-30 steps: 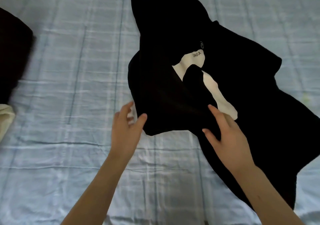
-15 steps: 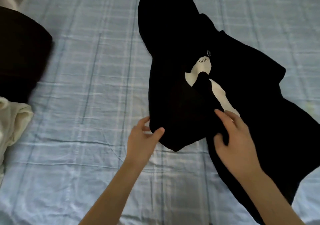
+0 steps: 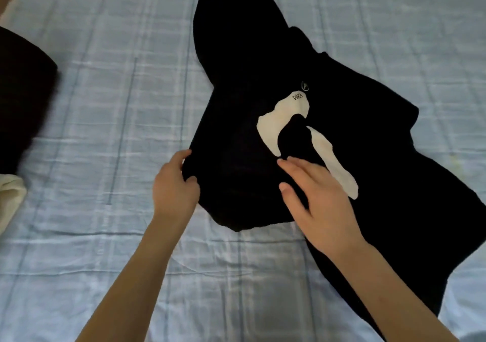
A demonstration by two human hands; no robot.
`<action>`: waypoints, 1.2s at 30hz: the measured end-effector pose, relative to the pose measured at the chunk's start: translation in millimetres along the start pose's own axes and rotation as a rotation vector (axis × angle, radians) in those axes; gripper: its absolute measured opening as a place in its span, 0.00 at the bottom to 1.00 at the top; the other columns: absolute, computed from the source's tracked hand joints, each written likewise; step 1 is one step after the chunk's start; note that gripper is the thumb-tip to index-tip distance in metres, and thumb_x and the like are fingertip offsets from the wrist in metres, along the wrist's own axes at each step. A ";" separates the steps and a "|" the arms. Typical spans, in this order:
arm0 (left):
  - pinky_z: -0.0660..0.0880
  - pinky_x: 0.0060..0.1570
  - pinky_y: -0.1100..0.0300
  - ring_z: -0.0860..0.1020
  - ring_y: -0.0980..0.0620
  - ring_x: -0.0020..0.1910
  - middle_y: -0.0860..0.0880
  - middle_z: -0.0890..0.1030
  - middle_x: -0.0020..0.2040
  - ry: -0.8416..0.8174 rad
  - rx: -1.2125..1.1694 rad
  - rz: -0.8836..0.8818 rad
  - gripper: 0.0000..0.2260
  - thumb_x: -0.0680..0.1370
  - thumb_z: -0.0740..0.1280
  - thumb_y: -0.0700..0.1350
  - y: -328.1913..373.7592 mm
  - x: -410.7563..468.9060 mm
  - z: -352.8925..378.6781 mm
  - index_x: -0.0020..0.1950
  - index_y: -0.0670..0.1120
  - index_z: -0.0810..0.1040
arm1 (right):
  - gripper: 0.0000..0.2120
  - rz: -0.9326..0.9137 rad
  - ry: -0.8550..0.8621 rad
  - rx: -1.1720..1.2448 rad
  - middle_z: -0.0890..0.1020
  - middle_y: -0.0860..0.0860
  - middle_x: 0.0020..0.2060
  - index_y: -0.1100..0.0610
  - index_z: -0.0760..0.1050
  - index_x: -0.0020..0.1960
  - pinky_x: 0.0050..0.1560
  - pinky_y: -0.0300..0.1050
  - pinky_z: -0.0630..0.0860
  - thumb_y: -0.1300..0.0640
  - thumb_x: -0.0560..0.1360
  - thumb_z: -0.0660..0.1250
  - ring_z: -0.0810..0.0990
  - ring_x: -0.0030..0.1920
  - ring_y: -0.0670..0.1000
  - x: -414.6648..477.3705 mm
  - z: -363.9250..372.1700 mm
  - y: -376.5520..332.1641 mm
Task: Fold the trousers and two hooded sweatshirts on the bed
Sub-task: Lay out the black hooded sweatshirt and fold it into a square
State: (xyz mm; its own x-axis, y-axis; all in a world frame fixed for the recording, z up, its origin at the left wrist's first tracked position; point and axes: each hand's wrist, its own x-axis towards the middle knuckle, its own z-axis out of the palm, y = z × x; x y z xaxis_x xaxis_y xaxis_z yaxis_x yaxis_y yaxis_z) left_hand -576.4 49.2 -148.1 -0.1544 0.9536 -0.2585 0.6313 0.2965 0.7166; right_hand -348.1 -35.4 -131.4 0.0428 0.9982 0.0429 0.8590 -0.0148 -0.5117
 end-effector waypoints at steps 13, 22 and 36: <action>0.58 0.75 0.43 0.60 0.46 0.77 0.47 0.64 0.78 -0.342 0.820 0.526 0.29 0.79 0.43 0.60 41.3 12.1 132.7 0.78 0.54 0.62 | 0.24 0.121 -0.032 -0.358 0.66 0.49 0.77 0.45 0.63 0.78 0.70 0.61 0.63 0.45 0.82 0.52 0.64 0.75 0.54 18.3 -12.4 146.4; 0.59 0.70 0.60 0.67 0.49 0.71 0.49 0.71 0.73 -0.171 0.250 0.753 0.19 0.82 0.61 0.47 212.3 66.3 191.3 0.73 0.48 0.71 | 0.23 0.378 0.320 0.119 0.72 0.53 0.68 0.48 0.67 0.75 0.62 0.39 0.63 0.51 0.81 0.64 0.69 0.67 0.53 106.0 -118.1 227.9; 0.69 0.60 0.64 0.78 0.64 0.55 0.59 0.82 0.54 -0.384 -0.187 0.163 0.10 0.81 0.61 0.57 234.5 73.1 193.5 0.56 0.60 0.80 | 0.24 0.018 0.251 0.340 0.80 0.41 0.60 0.48 0.75 0.67 0.62 0.39 0.73 0.66 0.75 0.69 0.78 0.58 0.45 121.1 -102.5 194.7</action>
State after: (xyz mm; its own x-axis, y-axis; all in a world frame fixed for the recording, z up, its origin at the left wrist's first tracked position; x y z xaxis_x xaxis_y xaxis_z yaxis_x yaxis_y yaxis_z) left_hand -292.6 178.2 -124.2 0.2509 0.9104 -0.3291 0.4703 0.1825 0.8634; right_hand -123.3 76.6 -137.9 0.2148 0.9521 0.2176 0.6418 0.0304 -0.7663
